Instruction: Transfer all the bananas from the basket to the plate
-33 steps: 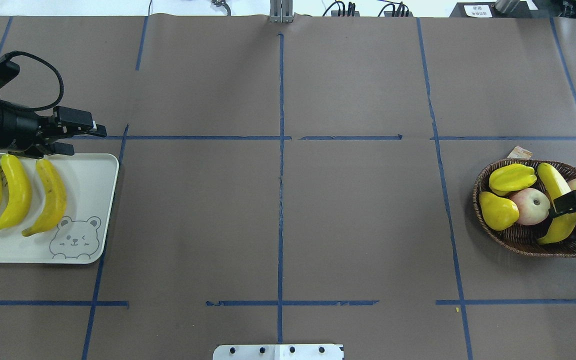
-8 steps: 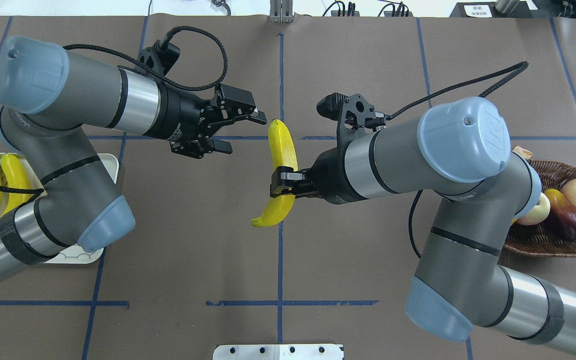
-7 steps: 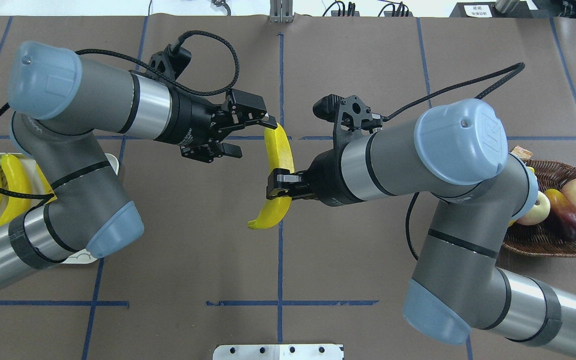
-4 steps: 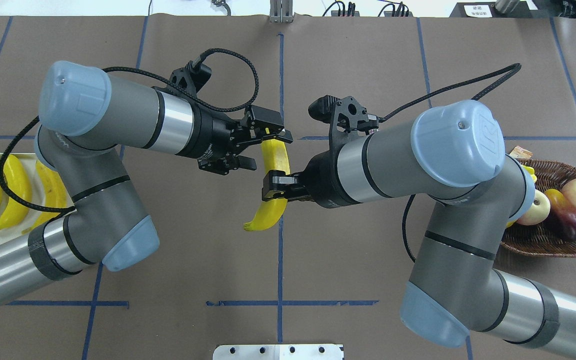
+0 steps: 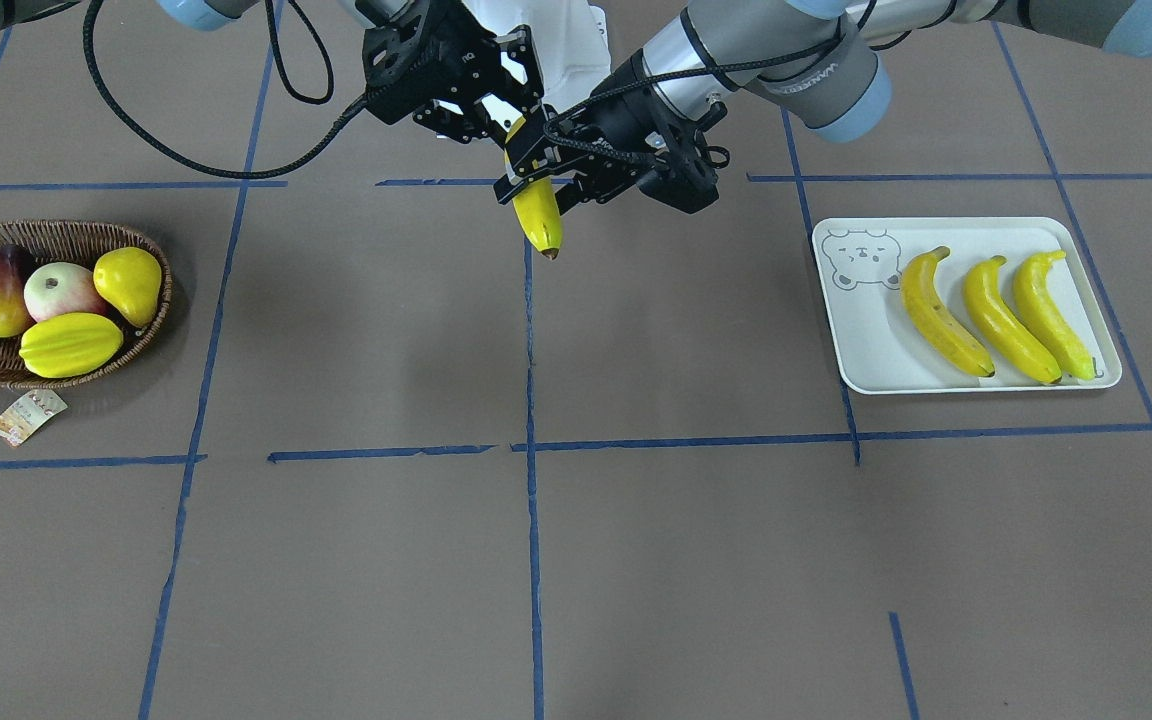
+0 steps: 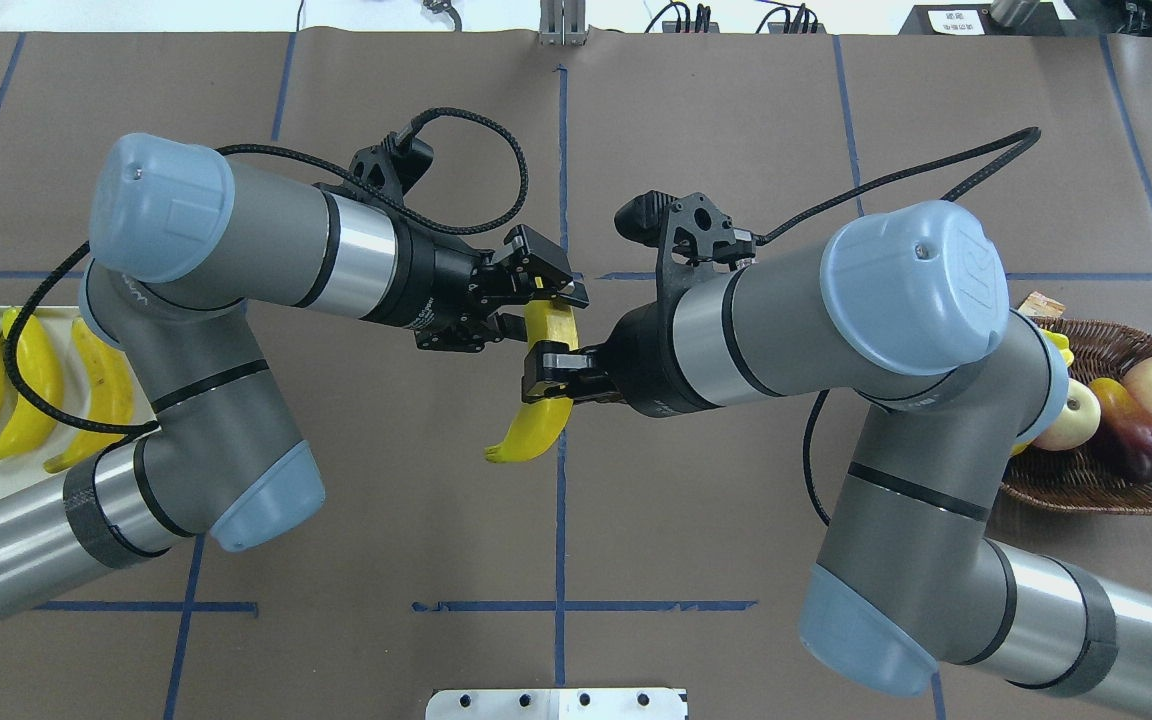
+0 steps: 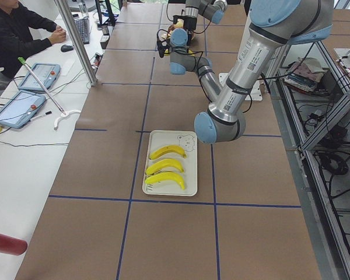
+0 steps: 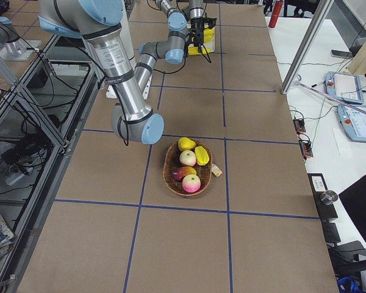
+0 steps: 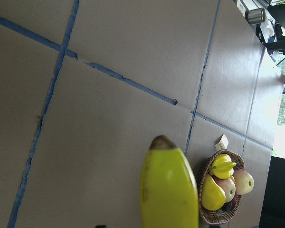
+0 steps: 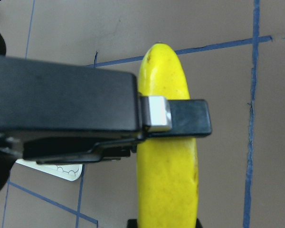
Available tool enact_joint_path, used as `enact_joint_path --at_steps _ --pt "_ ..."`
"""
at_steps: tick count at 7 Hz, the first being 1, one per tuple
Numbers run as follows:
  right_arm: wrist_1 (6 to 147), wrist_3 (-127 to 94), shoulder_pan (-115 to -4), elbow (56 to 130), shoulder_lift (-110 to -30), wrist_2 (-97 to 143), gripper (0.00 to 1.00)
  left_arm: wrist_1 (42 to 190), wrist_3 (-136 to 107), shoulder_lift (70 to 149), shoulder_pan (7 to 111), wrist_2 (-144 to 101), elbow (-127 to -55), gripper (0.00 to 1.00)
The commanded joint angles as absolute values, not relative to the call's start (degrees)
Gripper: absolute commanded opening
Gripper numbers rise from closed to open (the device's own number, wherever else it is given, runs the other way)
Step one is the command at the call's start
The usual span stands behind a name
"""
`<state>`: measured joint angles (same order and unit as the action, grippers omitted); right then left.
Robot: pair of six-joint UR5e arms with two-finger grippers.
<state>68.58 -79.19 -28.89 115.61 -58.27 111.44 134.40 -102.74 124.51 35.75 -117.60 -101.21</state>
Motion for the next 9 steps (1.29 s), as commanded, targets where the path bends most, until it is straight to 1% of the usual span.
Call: enact_joint_path --at_steps 1,2,6,7,8,9 --pt "68.4 -79.4 -28.9 116.1 -58.3 111.5 0.25 134.1 -103.2 124.7 35.8 -117.6 -101.3 0.0" --pt "68.1 -79.5 -28.8 116.4 -58.4 111.1 0.99 134.1 -103.2 124.6 35.8 -117.6 -101.3 0.0" --pt "68.3 -79.6 -28.9 117.0 -58.6 110.2 1.0 134.1 -103.1 124.3 35.9 -117.6 -101.3 0.0" --pt "68.6 -79.5 -29.4 118.7 -59.8 110.2 1.0 131.5 -103.0 124.1 36.9 -117.9 -101.5 0.0" --pt "68.7 -79.6 -30.7 120.0 -61.0 110.2 1.0 123.1 -102.1 123.8 38.2 -117.9 -102.4 0.0" --pt "68.7 -79.5 -31.6 120.8 -62.2 110.0 1.0 119.3 -100.8 121.5 40.0 -117.9 -102.7 0.0"
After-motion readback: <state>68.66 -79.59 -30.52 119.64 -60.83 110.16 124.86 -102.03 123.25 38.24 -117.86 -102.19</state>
